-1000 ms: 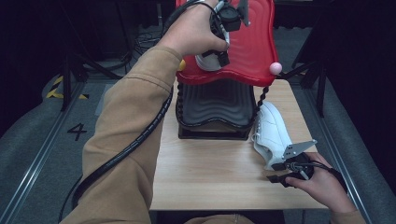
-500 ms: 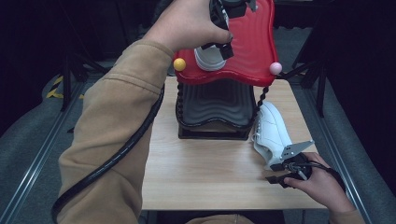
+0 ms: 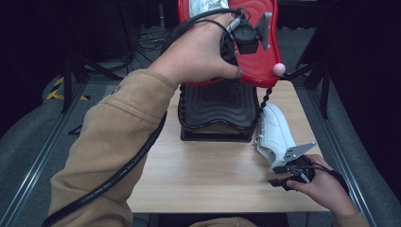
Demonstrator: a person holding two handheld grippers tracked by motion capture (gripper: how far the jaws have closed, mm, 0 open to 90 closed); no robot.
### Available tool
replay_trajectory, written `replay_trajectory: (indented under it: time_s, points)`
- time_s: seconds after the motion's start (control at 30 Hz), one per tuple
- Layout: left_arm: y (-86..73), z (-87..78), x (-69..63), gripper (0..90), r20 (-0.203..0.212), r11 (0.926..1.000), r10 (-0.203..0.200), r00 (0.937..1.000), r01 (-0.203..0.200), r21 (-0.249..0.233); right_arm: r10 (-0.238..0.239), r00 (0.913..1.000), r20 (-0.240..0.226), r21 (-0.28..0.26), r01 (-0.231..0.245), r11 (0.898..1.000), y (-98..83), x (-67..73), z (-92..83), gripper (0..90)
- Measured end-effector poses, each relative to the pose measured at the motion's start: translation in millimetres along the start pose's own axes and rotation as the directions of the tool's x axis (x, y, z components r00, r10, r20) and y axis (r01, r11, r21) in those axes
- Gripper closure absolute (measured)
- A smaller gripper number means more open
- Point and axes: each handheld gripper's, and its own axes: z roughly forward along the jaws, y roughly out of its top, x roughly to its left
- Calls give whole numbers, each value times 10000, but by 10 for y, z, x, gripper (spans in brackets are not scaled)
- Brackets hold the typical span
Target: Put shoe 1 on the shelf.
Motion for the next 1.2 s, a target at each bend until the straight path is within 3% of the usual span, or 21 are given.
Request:
replay_trajectory:
  time_s: [0.13,0.3,0.53,0.63,0.7,0.77,0.9,1.0,1.2]
  points:
    - [-87,191,-57,474,303,9999,83,9995,-78,-149,-16,10000,-28,-5,16,10000,3,13,-3,496]
    - [-262,557,-170,476,846,9994,154,9963,-128,-315,-69,10000,-2,25,69,10000,17,12,17,497]
    - [-414,887,-284,478,1373,9994,268,9902,-237,-248,-49,10000,-60,168,50,9998,18,2,56,506]
    - [-509,1062,-341,478,1510,9993,170,9884,-119,-343,-48,9999,-116,176,50,9998,7,-24,39,544]
    - [-630,1269,-399,479,1638,9991,-131,9864,196,-381,-52,9999,-130,253,55,9997,2,-40,11,576]
    - [-671,1350,-425,478,1668,9991,-213,9858,272,-329,-24,9998,-182,327,30,9995,-10,-51,-5,601]
    - [-803,1696,-529,470,2231,9989,-446,9738,474,-72,99,9997,-206,428,-90,9990,-27,-90,-43,647]
    - [-882,1903,-580,464,2324,9984,-565,9710,555,107,154,9996,-232,382,-145,9992,-24,-95,-56,652]
    - [-970,2091,-632,460,2474,9981,-613,9670,622,43,131,9995,-302,454,-117,9989,2,-98,-47,654]
